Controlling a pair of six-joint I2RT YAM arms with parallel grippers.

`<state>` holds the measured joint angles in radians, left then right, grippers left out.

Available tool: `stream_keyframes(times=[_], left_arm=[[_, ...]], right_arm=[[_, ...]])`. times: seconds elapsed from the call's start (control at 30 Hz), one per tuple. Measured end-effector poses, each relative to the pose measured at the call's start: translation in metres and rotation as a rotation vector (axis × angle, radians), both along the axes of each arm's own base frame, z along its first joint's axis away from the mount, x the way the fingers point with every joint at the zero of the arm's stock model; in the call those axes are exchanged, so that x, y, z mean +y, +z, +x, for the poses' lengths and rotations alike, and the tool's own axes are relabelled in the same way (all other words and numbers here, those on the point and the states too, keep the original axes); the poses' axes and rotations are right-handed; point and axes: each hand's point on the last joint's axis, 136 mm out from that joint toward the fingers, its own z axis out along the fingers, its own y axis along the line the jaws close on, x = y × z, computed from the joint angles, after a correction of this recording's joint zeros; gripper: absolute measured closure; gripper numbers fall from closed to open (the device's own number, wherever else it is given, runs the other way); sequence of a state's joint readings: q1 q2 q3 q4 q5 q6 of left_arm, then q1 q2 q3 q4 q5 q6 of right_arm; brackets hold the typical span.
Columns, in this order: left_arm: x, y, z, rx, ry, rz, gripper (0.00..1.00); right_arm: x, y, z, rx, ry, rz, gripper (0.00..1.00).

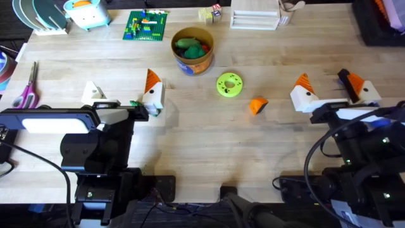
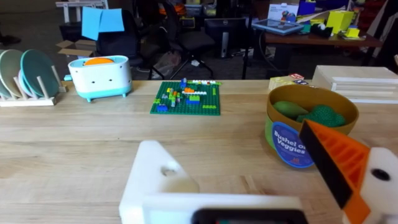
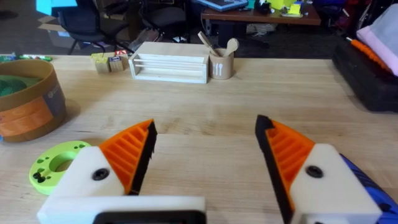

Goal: Pick up the gripper from the table and insert it into the empty holder that is missing its gripper. Then pick up a screw, insert it into the mounting hole, and use the screwdriver to tighten it. Finally, clean up the table by picking up the vegetable and placing it into the bucket.

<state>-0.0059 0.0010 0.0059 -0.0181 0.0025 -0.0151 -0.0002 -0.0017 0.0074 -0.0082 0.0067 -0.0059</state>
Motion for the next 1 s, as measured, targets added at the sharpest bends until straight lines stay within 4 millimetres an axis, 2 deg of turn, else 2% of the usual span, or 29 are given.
stream_keyframes(times=[0.37, 0.5, 0.7, 0.8, 1.0], left_arm=[[0.0, -0.001, 0.0, 0.006, -0.002, 0.0, 0.009], [0.0, 0.0, -0.007, 0.088, -0.001, -0.016, 0.008], [-0.001, 0.019, -0.029, 0.289, 0.015, -0.121, 0.009], [-0.001, 0.021, -0.034, 0.426, 0.028, -0.144, 0.009], [-0.009, 0.015, -0.031, 0.715, 0.011, -0.173, 0.008]], right_arm=[[0.0, 0.0, 0.0, 0.003, 0.0, -0.001, 0.01], [0.001, -0.002, -0.001, 0.023, 0.005, 0.013, 0.01], [0.005, -0.017, -0.022, 0.251, 0.018, 0.065, 0.01], [0.006, -0.003, -0.032, 0.319, 0.018, 0.073, 0.01], [0.007, 0.049, -0.038, 0.38, 0.021, 0.079, 0.01]])
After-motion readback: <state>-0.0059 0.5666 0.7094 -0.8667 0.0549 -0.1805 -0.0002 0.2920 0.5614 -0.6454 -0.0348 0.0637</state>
